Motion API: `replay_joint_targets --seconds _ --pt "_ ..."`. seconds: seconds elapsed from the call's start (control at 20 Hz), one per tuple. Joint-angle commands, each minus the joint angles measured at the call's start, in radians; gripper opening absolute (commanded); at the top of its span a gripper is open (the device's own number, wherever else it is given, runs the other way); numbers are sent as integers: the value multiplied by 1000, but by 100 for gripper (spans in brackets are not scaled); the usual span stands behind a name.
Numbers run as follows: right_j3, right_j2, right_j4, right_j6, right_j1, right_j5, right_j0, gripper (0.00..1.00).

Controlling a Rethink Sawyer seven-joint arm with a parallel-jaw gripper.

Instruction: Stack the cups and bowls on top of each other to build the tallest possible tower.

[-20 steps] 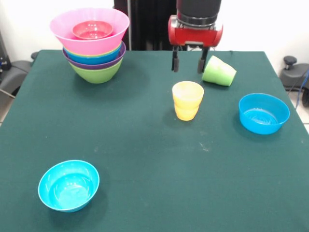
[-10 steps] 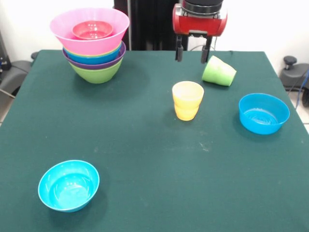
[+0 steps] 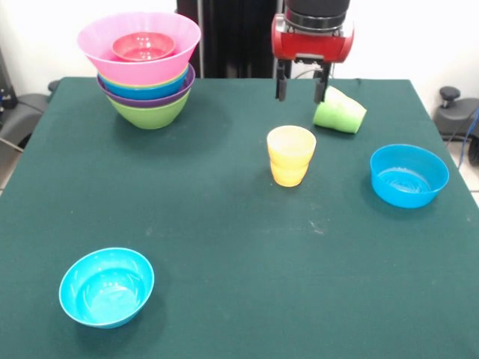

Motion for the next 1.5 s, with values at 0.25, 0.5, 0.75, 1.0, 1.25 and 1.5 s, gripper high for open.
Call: replay_joint_targets --seconds 0.25,0.5,0.75,1.0,1.25,1.5 --pt "34 -32 39 204 103 -126 69 100" --pt "21 -36 52 180 107 -114 68 100" --pt "10 -41 57 172 116 -112 71 100" --pt "-4 -52 52 176 175 -160 79 100" --pt "-20 -53 55 174 220 -196 79 100" --pt "-38 -42 57 154 260 -227 67 100"
